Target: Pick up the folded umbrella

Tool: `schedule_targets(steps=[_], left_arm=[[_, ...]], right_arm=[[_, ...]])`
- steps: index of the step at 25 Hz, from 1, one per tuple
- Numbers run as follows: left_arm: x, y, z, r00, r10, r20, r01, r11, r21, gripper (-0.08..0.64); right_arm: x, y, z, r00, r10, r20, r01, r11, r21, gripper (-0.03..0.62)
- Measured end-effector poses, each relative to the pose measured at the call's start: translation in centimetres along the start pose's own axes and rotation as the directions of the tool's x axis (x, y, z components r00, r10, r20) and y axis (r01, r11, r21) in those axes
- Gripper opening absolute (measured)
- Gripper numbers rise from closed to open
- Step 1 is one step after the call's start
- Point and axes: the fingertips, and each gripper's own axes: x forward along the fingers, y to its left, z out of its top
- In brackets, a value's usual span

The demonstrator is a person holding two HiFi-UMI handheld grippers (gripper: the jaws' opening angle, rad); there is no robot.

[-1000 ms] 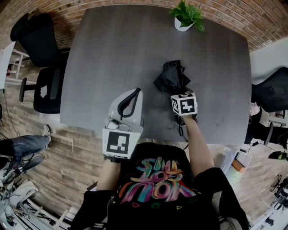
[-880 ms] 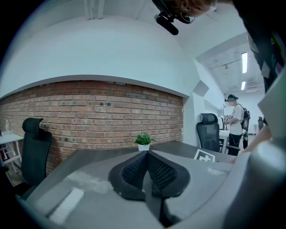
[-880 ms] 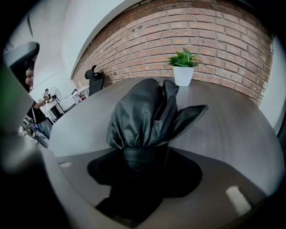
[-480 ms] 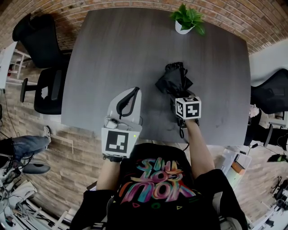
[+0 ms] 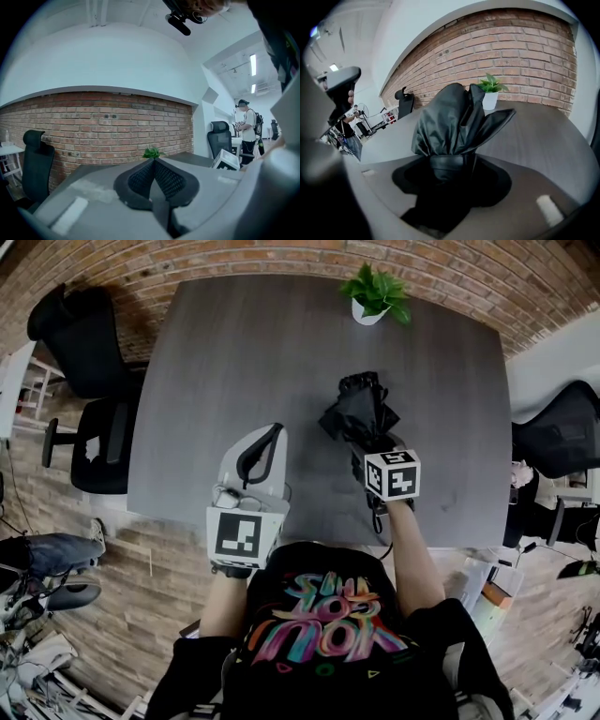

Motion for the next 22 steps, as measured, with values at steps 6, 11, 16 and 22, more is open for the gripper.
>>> schedule_targets(steps=[6, 11, 16, 22], left_arm=[[0.5, -0.5, 1.4, 0.999, -0.009, 0.034, 0.008, 1.0, 0.018, 0.0], [1.2, -0.9, 2.6, 0.998, -0.021, 0.057, 0.019, 0.999, 0.03, 0.0], [1.8, -1.4, 3.9, 0.996, -0.034, 0.084, 0.031, 0.999, 0.04, 0.001], [2.4, -1.4, 5.0, 0.993, -0.043, 0.106, 0.038, 0.998, 0.05, 0.0]], right_arm=[[-3.1, 0.1, 3.4, 0.994, 0.002, 0.106, 0.0, 1.0, -0.019, 0.245], [-6.2, 0.3, 6.6, 0.977, 0.026, 0.211, -0.019, 0.999, -0.033, 0.245], [-9.6, 0.4, 9.4, 0.949, 0.044, 0.313, -0.028, 0.998, -0.053, 0.245], [-13.7, 0.7, 12.4, 0.897, 0.043, 0.439, -0.01, 0.997, -0.079, 0.245]])
